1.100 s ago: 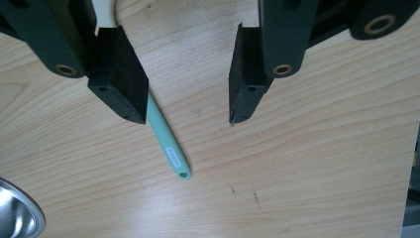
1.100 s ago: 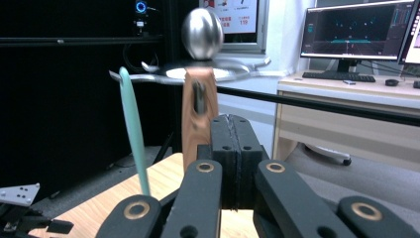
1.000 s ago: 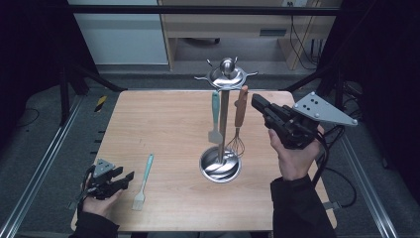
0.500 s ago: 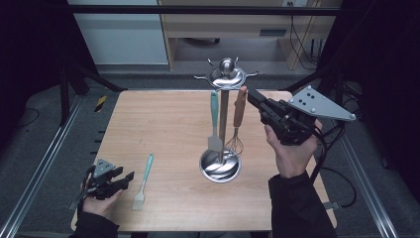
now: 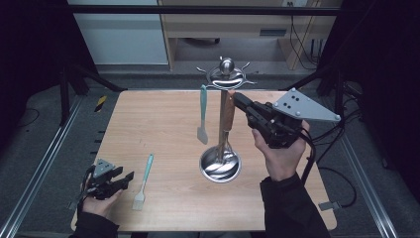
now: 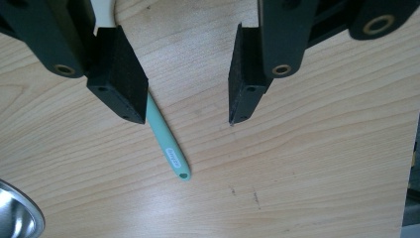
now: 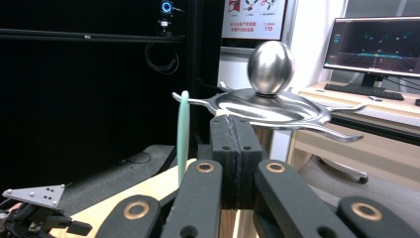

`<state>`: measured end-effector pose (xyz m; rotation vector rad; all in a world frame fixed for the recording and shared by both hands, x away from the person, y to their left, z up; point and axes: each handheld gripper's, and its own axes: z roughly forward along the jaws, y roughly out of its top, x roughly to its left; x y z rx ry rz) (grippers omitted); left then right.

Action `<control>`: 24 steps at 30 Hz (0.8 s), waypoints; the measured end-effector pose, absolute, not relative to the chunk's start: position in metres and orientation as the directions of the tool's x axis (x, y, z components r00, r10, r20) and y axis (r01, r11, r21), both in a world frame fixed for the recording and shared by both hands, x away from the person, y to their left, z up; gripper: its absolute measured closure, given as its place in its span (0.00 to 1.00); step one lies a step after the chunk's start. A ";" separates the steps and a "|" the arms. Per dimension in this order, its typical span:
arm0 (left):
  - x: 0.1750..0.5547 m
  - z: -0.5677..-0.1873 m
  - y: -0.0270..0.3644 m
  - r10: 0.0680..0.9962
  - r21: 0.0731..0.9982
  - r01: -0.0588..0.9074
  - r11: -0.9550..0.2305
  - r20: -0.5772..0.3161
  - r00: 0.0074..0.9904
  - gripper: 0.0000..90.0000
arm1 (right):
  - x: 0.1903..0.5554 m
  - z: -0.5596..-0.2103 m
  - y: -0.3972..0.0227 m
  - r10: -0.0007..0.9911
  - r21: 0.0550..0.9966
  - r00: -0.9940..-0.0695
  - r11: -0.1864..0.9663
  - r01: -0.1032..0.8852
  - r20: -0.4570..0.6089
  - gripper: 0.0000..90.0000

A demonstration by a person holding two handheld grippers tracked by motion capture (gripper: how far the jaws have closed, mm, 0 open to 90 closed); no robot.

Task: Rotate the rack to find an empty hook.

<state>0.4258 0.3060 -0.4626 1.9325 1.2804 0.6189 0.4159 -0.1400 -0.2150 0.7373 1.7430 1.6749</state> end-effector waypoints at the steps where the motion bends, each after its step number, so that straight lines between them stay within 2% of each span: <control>1: 0.426 -0.463 0.306 0.921 0.783 0.572 -0.242 0.000 0.390 0.55 | 0.416 -0.215 -0.138 0.745 0.999 -0.665 0.047 -0.016 -0.046 1.00; 13: 0.426 -0.462 0.307 0.921 0.785 0.570 -0.242 0.001 0.389 0.55 | 0.416 -0.219 -0.137 0.742 0.999 -0.669 0.052 -0.010 -0.045 1.00; 24: 0.425 -0.462 0.306 0.922 0.787 0.570 -0.238 -0.003 0.388 0.55 | 0.429 -0.224 -0.170 0.817 1.000 -0.577 0.025 0.010 -0.014 1.00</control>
